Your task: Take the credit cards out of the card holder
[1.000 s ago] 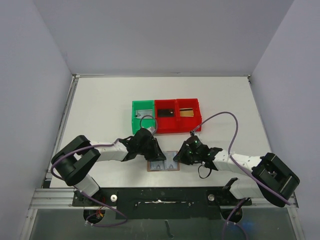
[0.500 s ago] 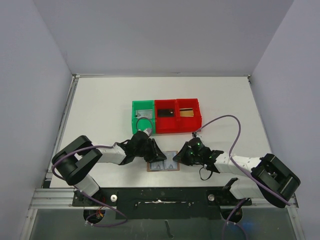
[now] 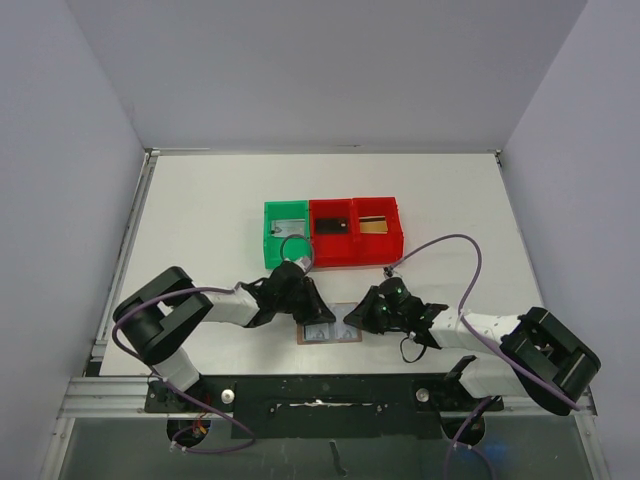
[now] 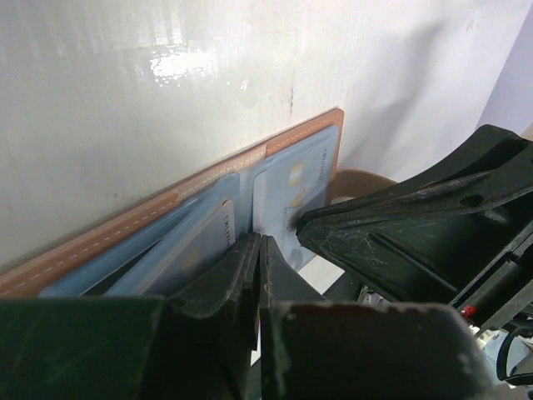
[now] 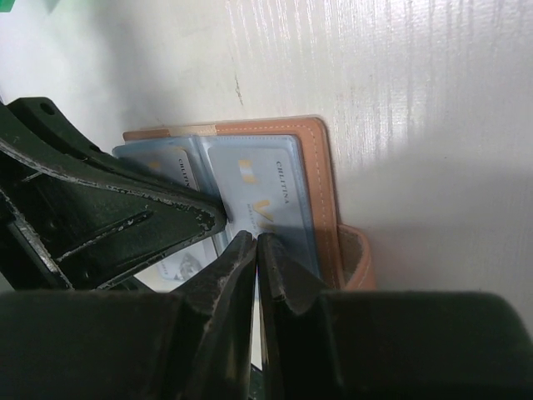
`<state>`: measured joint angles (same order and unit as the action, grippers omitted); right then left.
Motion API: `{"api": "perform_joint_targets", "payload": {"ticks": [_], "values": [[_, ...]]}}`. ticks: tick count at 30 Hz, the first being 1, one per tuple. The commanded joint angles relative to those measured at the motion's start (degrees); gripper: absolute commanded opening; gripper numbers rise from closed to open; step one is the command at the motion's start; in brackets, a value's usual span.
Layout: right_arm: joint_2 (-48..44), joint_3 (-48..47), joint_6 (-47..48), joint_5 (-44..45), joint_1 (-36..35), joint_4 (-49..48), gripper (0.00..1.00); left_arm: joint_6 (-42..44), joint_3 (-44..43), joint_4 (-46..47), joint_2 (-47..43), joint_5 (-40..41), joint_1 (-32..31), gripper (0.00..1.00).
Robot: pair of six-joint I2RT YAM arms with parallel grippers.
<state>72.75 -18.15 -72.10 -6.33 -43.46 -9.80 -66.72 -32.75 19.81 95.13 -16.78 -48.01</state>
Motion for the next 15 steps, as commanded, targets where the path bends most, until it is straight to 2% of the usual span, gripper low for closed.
{"api": "perform_joint_targets", "payload": {"ticks": [1, 8, 15], "values": [[-0.6, 1.2, 1.3, 1.9, 0.6, 6.9, 0.08, 2.4, -2.8, -1.1, 0.0, 0.4, -1.0, 0.00], [-5.3, -1.1, 4.1, 3.3, 2.3, 10.9, 0.14, 7.0, -5.9, -10.9, -2.6, 4.3, -0.9, 0.00], [-6.4, -1.3, 5.3, 2.6, 3.2, 11.3, 0.15, 10.6, -8.0, -19.4, -5.7, 7.5, -0.9, 0.00]]}}
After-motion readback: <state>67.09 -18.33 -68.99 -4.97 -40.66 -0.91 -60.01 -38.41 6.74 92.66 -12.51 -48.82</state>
